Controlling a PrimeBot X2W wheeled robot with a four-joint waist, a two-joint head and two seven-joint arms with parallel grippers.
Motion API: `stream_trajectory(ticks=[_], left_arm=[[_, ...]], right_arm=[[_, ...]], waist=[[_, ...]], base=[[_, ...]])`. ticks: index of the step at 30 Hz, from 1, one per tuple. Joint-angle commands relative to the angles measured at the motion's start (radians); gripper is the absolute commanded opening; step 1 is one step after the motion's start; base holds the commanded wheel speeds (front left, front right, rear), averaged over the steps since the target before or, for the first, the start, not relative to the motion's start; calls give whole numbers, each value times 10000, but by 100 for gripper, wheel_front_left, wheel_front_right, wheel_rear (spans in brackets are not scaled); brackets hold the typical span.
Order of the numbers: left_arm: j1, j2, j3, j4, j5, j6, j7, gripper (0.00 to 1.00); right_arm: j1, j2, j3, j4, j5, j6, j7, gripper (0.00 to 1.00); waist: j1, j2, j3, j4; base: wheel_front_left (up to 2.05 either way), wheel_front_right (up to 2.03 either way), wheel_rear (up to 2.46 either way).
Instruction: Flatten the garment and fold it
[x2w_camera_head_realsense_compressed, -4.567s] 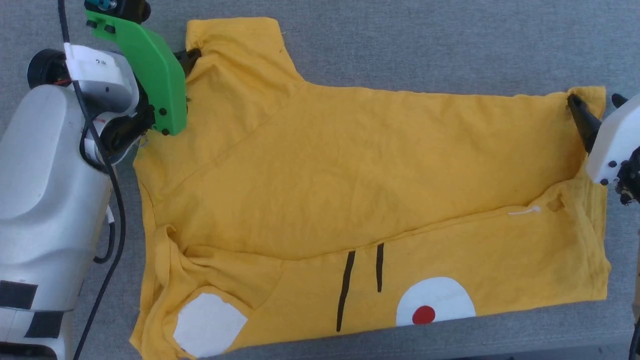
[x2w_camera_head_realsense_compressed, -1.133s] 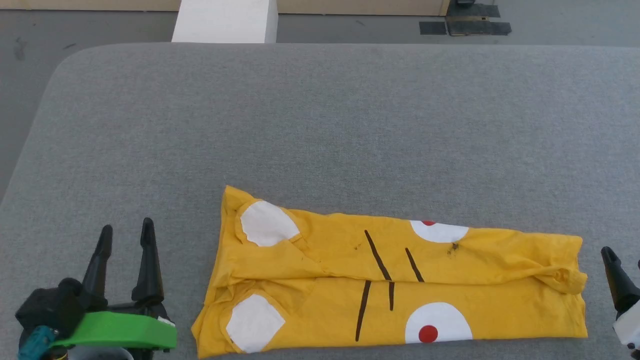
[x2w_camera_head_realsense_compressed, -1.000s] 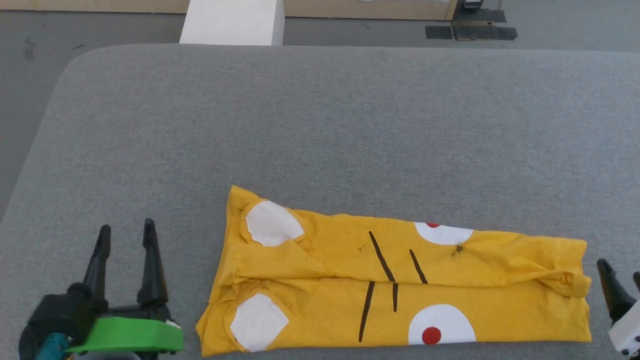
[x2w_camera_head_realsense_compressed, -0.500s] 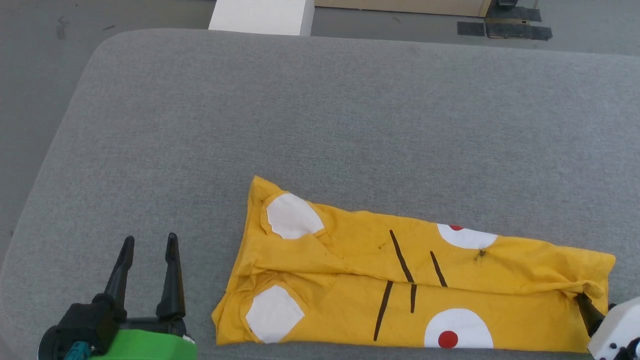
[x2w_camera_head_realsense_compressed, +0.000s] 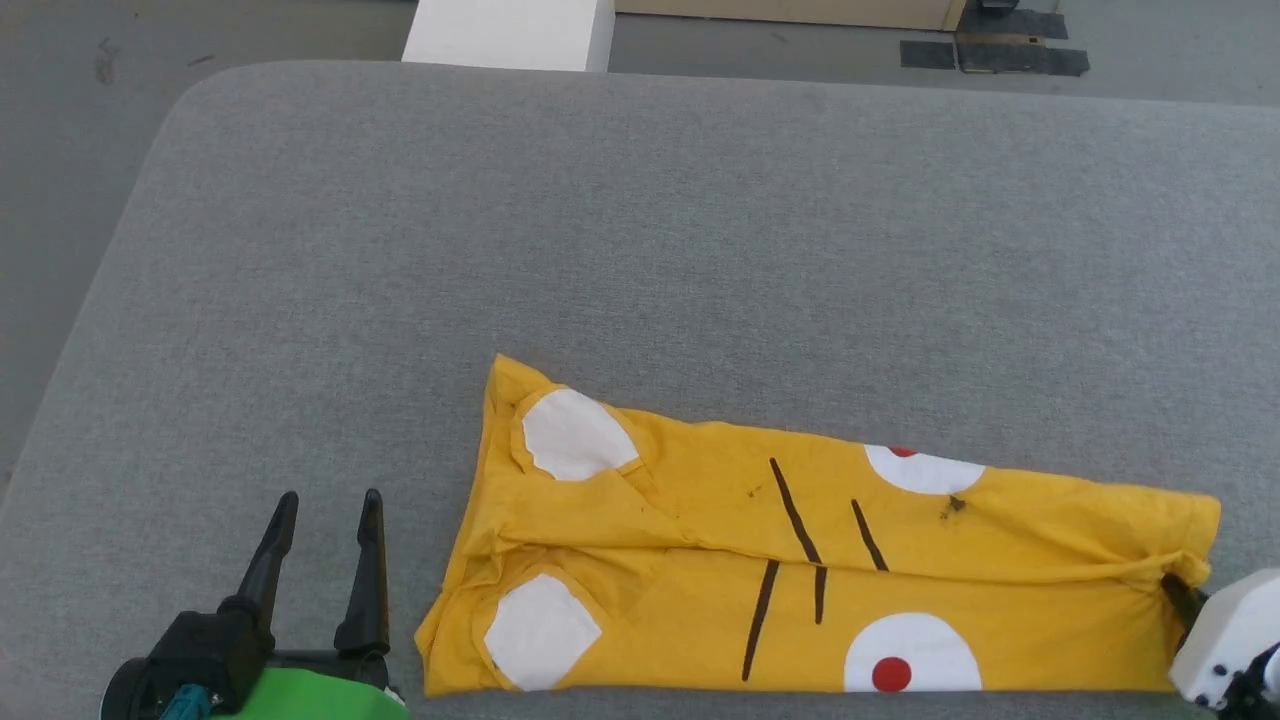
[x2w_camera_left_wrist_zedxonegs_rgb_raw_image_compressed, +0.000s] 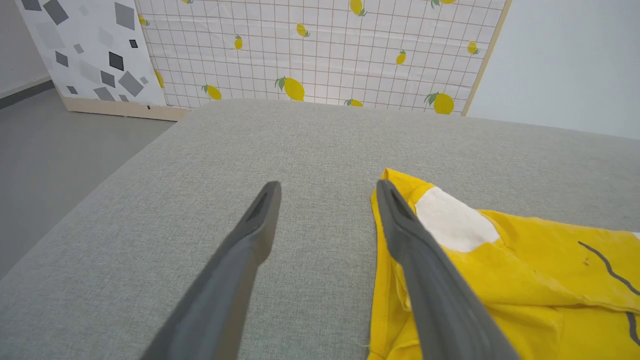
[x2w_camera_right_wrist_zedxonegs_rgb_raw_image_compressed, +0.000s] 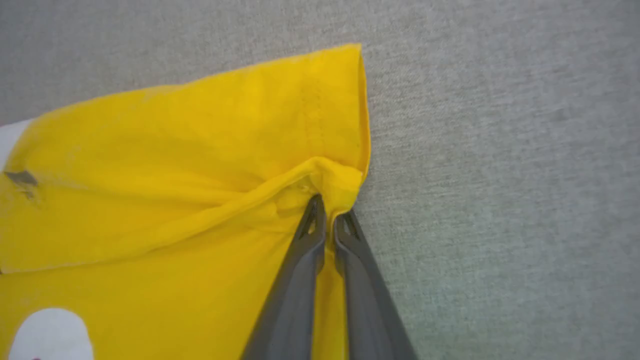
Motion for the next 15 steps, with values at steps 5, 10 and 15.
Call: stream_trajectory(ticks=[5,10,15], left_arm=[[-113,92,-41,94,80,-33,-47,100],[-167,127,-89,187,129,-48,-47,100],[-204,156,-141,273,147,-62,-47,100]], right_arm=[[-659,-812,-470,286,-313,-25,-138,0],[-1099,-1556,-1384,645,-831,-25,-232,0],[-1272,-2066,-2301,981,-1543,-25,-437,0]], waist=[[1,0,62,-192],[1,0,47,-272],[1,0,21,-247]], base=[[0,0,0],[0,0,0],[0,0,0]])
